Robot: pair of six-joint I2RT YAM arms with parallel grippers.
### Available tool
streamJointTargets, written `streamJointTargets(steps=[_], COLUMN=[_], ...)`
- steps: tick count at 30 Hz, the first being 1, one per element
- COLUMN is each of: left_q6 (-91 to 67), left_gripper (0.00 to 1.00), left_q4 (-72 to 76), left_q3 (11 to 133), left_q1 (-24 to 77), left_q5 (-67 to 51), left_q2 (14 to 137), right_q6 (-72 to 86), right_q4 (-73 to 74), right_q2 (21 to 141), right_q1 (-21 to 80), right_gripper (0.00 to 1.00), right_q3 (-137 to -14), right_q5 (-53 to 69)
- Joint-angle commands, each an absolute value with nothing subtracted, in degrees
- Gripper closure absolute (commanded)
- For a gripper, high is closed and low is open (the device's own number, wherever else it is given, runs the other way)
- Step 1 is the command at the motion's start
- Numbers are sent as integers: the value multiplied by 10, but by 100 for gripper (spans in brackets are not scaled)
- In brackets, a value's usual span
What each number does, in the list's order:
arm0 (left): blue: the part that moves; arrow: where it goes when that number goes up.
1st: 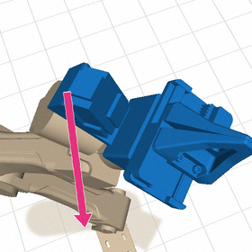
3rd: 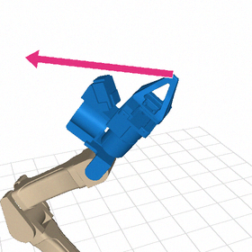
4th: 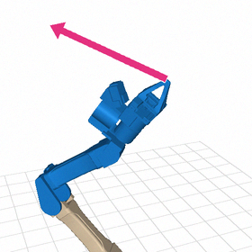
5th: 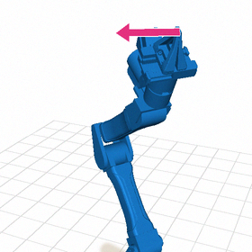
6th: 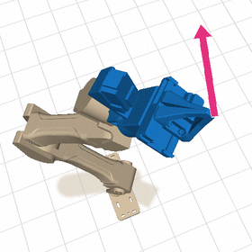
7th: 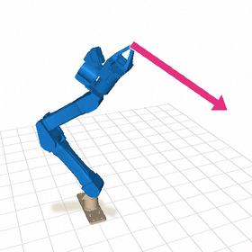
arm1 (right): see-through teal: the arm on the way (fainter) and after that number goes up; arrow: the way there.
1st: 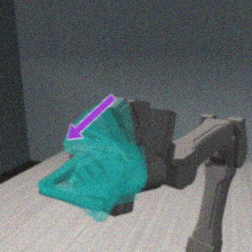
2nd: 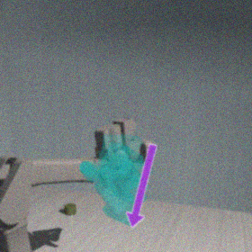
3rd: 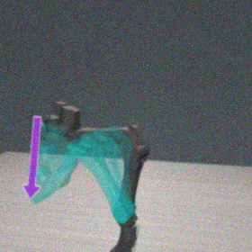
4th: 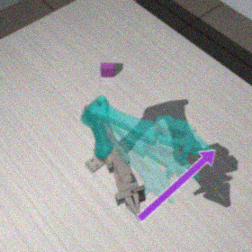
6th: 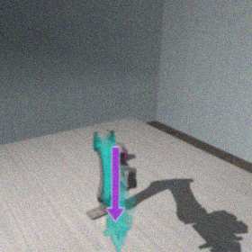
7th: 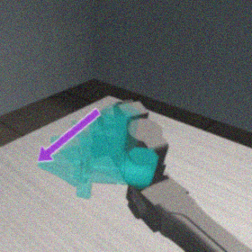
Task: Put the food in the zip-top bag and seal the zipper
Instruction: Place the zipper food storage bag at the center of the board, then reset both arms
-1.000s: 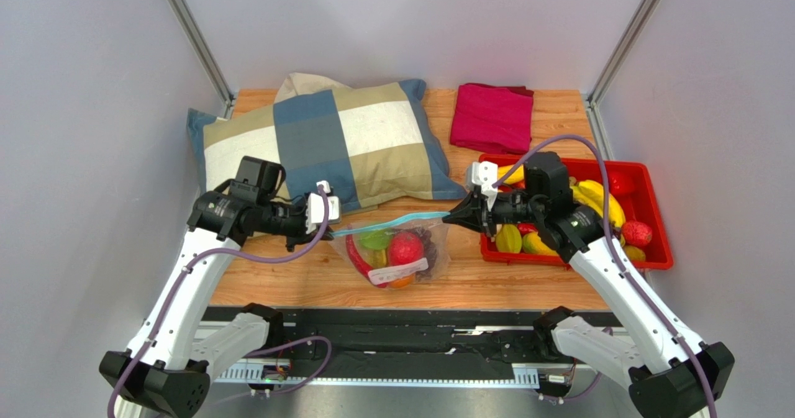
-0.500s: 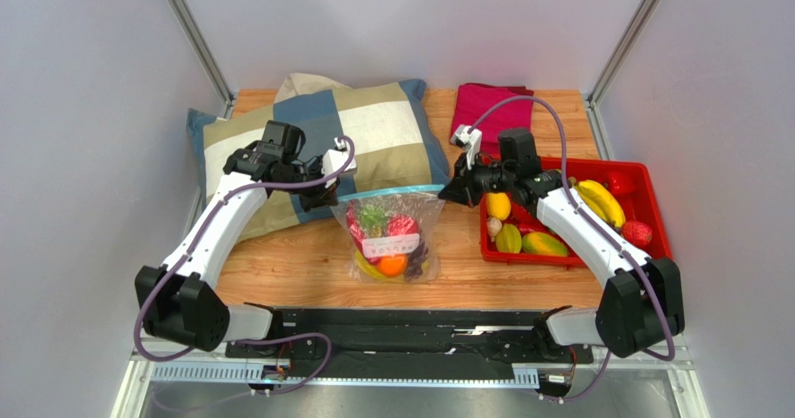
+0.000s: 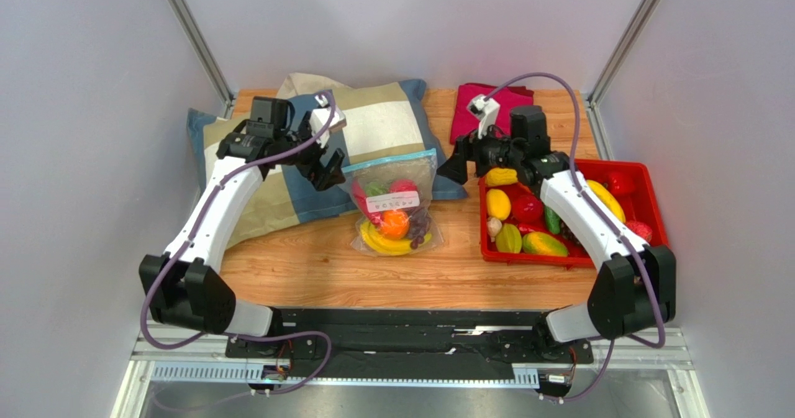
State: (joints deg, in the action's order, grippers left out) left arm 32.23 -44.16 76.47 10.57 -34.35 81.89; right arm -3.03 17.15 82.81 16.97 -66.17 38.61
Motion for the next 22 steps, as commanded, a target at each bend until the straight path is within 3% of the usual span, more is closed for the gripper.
streamJointTargets(steps=[1,9,17,22], left_q6=[198,41,28,21], left_gripper=[1,1,1,1], left_q4=[-455,-608,-585,-577], left_q3=[832,928,753,712], left_q1=[99,99,99,99], left_q5=[-369,-293,-277,-248], left_q2=[742,760,652,618], right_q6=[33,69,88,99], right_q4=[173,330,378,385], right_q2=[739,702,592,522], right_q1=[144,88,42,40], right_gripper=[11,7,6,6], right_q3=[-680,-722,-589,-543], right_q5=[385,367,361,347])
